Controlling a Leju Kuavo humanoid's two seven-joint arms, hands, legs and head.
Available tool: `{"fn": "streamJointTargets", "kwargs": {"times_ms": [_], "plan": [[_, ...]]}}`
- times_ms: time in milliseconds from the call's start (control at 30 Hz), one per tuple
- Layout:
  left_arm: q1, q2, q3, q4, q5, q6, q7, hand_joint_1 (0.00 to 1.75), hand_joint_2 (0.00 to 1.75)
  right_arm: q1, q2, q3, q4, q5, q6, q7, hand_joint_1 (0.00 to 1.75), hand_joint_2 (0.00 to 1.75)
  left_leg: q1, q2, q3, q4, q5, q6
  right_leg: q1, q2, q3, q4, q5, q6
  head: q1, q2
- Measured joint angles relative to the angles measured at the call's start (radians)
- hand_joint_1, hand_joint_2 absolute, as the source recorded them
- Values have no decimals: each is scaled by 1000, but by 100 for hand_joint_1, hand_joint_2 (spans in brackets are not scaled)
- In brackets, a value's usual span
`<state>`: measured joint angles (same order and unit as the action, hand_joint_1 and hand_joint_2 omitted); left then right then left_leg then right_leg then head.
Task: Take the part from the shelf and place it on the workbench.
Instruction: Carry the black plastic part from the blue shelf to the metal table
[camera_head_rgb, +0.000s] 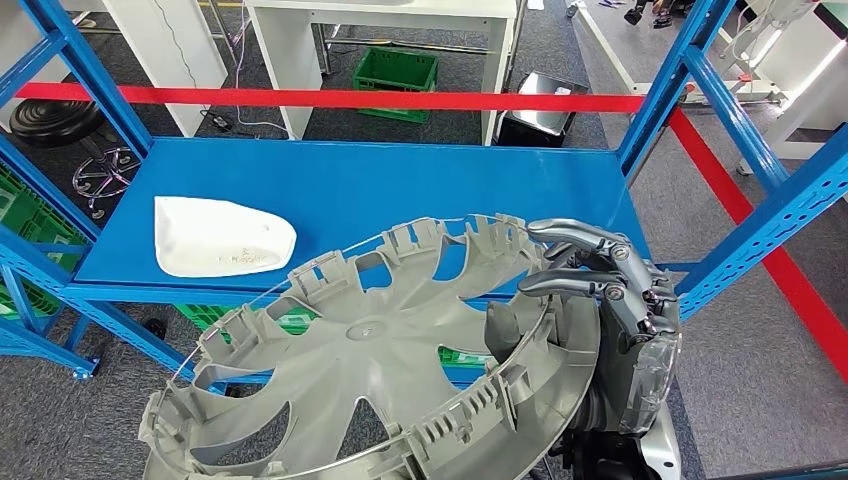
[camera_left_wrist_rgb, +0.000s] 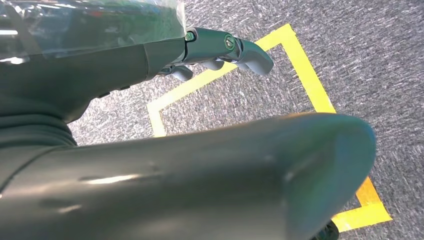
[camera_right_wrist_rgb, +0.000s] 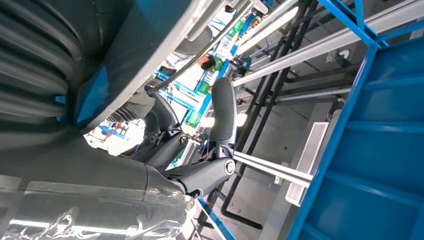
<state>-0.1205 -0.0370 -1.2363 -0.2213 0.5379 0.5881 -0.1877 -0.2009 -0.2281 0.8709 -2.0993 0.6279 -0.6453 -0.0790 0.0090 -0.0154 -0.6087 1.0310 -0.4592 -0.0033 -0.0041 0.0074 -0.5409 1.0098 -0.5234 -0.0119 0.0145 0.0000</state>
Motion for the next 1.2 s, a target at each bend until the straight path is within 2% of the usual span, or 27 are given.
{"fn": "streamJointTargets", "kwargs": {"times_ms": [933,1200], "plan": [[0,0,1,0,0,0,0,0,175,1,0,0,0,0,0,0,175,175,0,0,0,0,0,0,0,0,0,0,0,0,0,0],[0,-1,0,0,-14,-72,10,0,175,25,-3,-6,6,3,20,61,175,175,-9,0,0,3,-3,8,-9,0,0,-2,1,7,-2,0]]}}
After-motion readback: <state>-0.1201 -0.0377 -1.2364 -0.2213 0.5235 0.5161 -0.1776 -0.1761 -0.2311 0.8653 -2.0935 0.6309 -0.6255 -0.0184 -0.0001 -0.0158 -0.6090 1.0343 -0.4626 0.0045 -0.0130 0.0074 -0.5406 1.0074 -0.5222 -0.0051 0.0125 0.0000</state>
